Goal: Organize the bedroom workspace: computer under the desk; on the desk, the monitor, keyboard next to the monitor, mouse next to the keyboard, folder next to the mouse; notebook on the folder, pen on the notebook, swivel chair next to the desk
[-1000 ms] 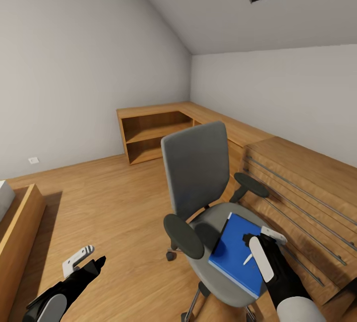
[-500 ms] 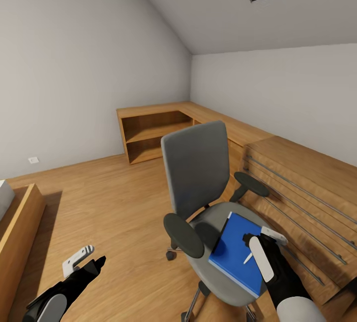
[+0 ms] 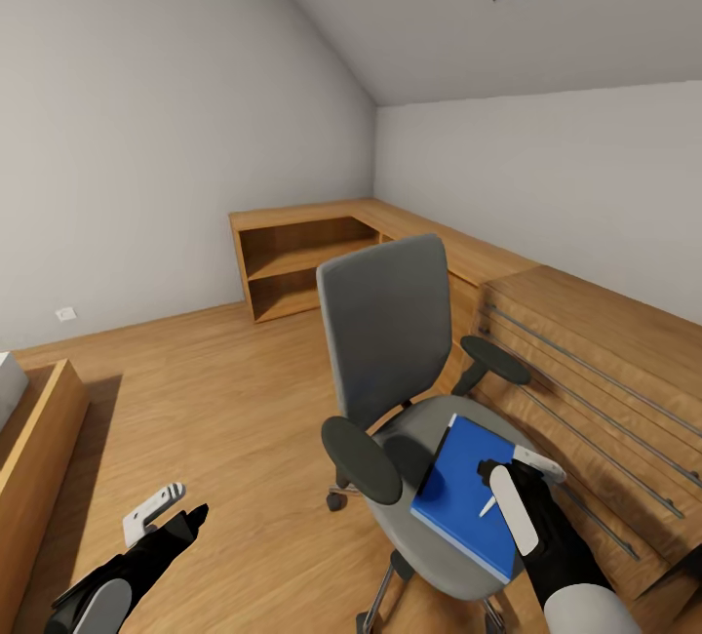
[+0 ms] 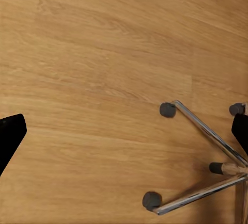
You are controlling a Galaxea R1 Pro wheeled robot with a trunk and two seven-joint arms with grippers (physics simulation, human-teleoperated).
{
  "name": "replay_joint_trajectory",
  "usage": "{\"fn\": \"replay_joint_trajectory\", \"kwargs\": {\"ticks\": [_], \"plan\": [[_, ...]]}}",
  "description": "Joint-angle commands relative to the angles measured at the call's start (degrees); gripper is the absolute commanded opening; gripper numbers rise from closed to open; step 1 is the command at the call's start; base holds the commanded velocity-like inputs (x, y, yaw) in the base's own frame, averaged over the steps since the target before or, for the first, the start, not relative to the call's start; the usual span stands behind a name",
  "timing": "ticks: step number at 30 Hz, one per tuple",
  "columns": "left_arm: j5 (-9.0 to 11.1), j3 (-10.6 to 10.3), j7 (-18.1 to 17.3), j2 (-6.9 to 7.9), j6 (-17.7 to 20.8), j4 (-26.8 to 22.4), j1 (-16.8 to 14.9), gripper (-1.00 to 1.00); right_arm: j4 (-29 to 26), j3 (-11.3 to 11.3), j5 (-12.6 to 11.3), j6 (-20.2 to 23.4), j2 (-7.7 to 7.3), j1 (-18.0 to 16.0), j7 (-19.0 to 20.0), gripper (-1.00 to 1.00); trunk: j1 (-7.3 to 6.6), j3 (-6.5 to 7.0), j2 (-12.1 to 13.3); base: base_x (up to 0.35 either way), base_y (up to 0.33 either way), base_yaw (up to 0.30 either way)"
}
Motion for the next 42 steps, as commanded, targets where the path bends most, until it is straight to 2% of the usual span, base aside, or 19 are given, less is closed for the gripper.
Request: {"fn": "replay_joint_trajectory", "kwargs": {"ticks": [1, 5, 9, 42], "plan": [[0.6, 0.0, 0.5, 0.01, 0.1, -0.1, 0.0, 1.0, -0.1, -0.1, -0.5, 0.1, 0.03, 0.0, -0.4, 1.0, -0.01, -0.06, 0.0, 0.0, 0.0, 0.0], [0.6, 0.0, 0.5, 0.0, 0.1, -0.1, 0.0, 1.0, -0.1, -0.1, -0.5, 0.1, 0.03, 0.0, -0.4, 1.0, -0.01, -0.06, 0.0, 0.0, 0.0, 0.0], [0.6, 0.0, 0.5, -0.01, 0.1, 0.0, 0.0, 1.0, -0.1, -0.1, -0.5, 0.1, 0.03, 0.0, -0.4, 1.0, 0.87, -0.78, -1.6, 0.0, 0.0, 0.0], [0.6, 0.0, 0.5, -0.01, 0.1, 0.0, 0.0, 1.0, -0.1, 0.3, -0.5, 0.1, 0.03, 0.0, -0.4, 1.0, 1.31, -1.13, -2.4, 0.0, 0.0, 0.0]]}}
